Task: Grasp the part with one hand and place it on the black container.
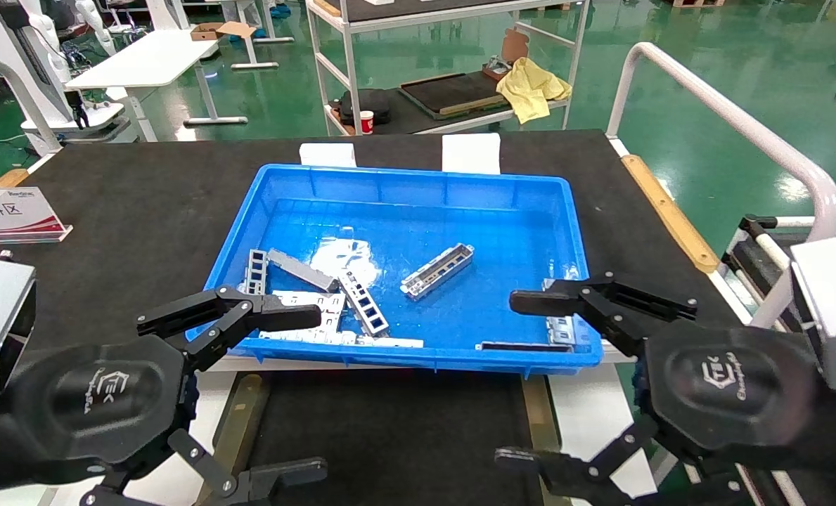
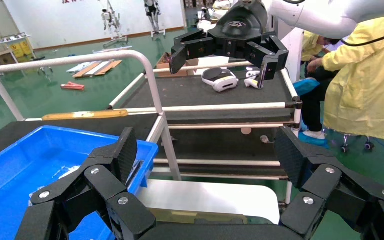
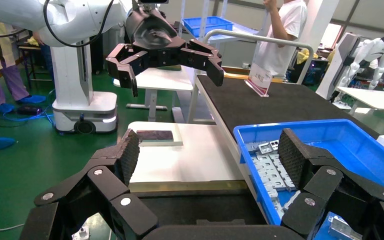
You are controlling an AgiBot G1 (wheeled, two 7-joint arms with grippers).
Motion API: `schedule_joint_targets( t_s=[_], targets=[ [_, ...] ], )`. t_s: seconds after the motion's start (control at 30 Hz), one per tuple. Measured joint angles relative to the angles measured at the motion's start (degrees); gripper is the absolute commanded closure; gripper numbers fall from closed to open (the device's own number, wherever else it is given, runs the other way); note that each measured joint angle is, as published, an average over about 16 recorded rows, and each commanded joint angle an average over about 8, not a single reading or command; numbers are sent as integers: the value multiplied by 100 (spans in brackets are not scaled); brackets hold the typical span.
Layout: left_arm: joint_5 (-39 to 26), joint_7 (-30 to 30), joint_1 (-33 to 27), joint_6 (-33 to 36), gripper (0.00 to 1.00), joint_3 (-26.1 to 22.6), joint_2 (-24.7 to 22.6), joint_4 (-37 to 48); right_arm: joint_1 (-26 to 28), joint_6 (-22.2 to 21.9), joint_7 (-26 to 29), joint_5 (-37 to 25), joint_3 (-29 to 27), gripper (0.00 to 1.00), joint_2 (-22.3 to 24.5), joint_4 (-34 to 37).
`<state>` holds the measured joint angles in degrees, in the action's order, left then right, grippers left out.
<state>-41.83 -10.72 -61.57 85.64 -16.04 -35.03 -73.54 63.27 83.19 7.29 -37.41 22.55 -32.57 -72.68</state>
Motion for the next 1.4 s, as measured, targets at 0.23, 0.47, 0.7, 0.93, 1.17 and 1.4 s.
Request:
schedule_joint_targets(
  t_s=[0.23, 0.47, 0.7, 0.93, 1.17, 1.4],
  targets=[
    [-21, 9, -8, -15, 0, -8, -16, -3, 0, 0, 0, 0, 0, 0, 0, 0],
    [-209, 64, -102, -151, 0, -82, -167, 20, 0, 1, 0, 0, 0, 0, 0, 1],
    [-698, 176, -376, -483, 0, -292, -577, 198, 1, 1, -1, 0, 1, 0, 0, 2],
    [-1412, 320, -810, -1027, 0, -614, -1262, 774, 1, 1, -1, 1, 1, 0, 0, 2],
    [-2109, 563, -1304, -1683, 0, -943, -2122, 1835, 1, 1, -1, 1, 2, 0, 0, 2],
    [-2655, 1001, -1790, -2355, 0, -1200, -3028, 3237, 1, 1, -1, 1, 2, 0, 0, 2]
  ],
)
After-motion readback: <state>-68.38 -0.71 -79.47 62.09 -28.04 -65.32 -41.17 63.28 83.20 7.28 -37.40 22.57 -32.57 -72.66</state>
